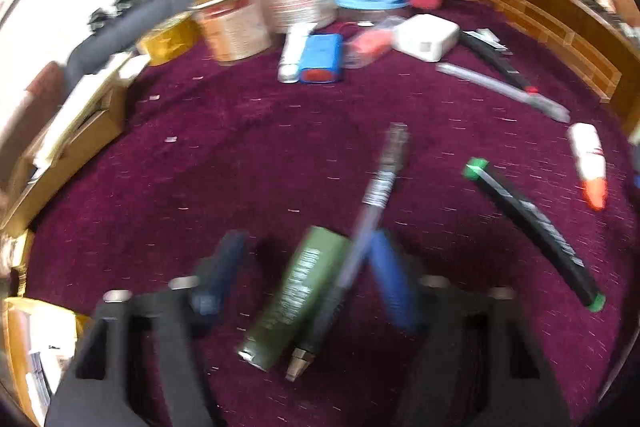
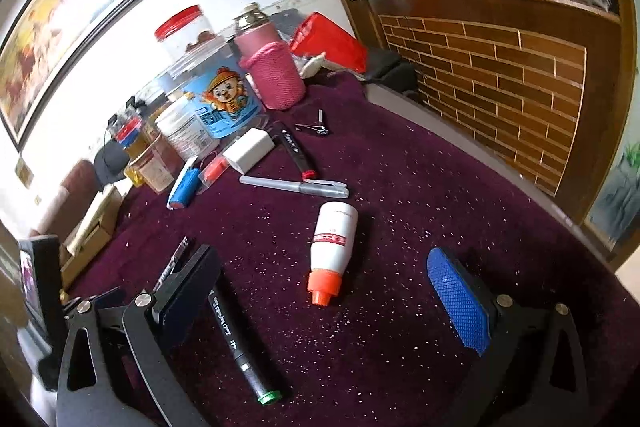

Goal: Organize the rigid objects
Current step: 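Grasp a clear ballpoint pen with the left gripper, then lift the clear pen with the left gripper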

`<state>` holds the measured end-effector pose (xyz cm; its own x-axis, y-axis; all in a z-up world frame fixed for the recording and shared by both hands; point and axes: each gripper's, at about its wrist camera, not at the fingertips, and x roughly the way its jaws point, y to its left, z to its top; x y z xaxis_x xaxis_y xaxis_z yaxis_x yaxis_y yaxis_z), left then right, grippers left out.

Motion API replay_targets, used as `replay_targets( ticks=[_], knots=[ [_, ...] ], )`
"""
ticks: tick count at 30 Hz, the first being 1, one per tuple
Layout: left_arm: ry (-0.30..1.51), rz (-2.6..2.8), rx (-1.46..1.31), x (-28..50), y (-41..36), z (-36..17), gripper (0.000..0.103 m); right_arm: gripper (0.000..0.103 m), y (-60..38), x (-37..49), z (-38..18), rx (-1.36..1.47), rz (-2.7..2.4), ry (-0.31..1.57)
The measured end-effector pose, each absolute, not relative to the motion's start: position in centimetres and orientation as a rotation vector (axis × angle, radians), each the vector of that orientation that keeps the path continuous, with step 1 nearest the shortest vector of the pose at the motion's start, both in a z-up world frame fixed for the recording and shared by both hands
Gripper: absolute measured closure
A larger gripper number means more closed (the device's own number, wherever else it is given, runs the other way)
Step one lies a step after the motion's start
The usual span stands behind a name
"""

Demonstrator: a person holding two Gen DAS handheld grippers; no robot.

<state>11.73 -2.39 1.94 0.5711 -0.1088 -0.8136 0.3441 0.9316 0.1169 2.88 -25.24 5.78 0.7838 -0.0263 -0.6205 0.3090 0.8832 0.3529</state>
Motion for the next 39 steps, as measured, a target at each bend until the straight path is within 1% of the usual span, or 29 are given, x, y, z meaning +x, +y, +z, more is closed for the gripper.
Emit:
replay_targets(
  ticks=[1,4,8,12,14,17,19,21,22,25,27,28,31,32,33,34,35,36,39],
  knots=[
    [0.926,-0.270,0.292,11.3,-2.5,2.1,0.079,0.001,-25.0,2.9,5.9,0.447,-0.187,0.649],
    [0.937,-0.278,0.311,9.5,-2.1,2.2,0.085,0.001,-24.6,3.0,6.0,0.422,-0.185,0.647],
    [0.990,-0.320,0.238,6.8,-0.5,2.1,0.086,0.001,-24.4,3.1,5.8,0.410,-0.182,0.663],
    [1.020,-0.375,0.239,1.5,0.4,2.1,0.086,0.001,-24.4,3.0,5.6,0.418,-0.168,0.672],
    [1.045,-0.403,0.186,-0.1,1.1,2.2,0.086,0.001,-24.4,2.9,5.6,0.422,-0.158,0.671],
    [1.049,-0.423,0.026,-1.2,2.9,2.8,0.086,0.001,-24.2,2.9,5.5,0.414,-0.151,0.679],
    [1.020,-0.410,-0.004,-1.6,3.3,3.2,0.086,0.001,-24.1,2.9,5.5,0.413,-0.144,0.680],
    [0.991,-0.400,0.019,-1.8,3.0,3.5,0.085,0.001,-24.1,2.9,5.5,0.411,-0.144,0.678],
    [0.982,-0.405,0.029,-1.8,2.7,3.6,0.083,0.001,-24.1,2.9,5.5,0.411,-0.147,0.678],
    [0.963,-0.413,0.085,-1.9,1.3,3.4,0.072,0.001,-24.3,2.9,5.5,0.422,-0.142,0.683],
    [0.962,-0.398,0.117,-1.1,0.6,2.8,0.072,0.001,-24.4,2.9,5.5,0.430,-0.137,0.683],
    [0.954,-0.381,0.138,-0.6,0.2,2.6,0.066,0.001,-24.4,2.9,5.6,0.434,-0.135,0.679],
    [0.973,-0.351,0.198,1.0,-1.1,1.4,0.065,0.001,-24.7,2.8,5.7,0.447,-0.136,0.671],
    [0.943,-0.354,0.213,1.2,-1.4,1.4,0.065,0.001,-24.9,2.8,5.7,0.454,-0.138,0.671],
    [0.931,-0.359,0.250,1.5,-1.9,1.3,0.068,0.001,-25.0,2.8,5.7,0.461,-0.139,0.672],
    [0.938,-0.377,0.250,1.6,-2.1,1.4,0.085,0.001,-25.3,2.7,5.6,0.472,-0.142,0.671],
    [0.959,-0.405,0.218,1.8,-2.1,1.4,0.093,0.001,-25.7,2.6,5.6,0.487,-0.144,0.669],
    [0.973,-0.416,0.192,1.7,-2.1,1.5,0.095,0.001,-26.1,2.5,5.6,0.505,-0.145,0.665],
    [0.965,-0.455,0.140,0.8,-2.0,2.2,0.095,0.001,-28.3,1.8,5.8,0.605,-0.165,0.630]
  ],
)
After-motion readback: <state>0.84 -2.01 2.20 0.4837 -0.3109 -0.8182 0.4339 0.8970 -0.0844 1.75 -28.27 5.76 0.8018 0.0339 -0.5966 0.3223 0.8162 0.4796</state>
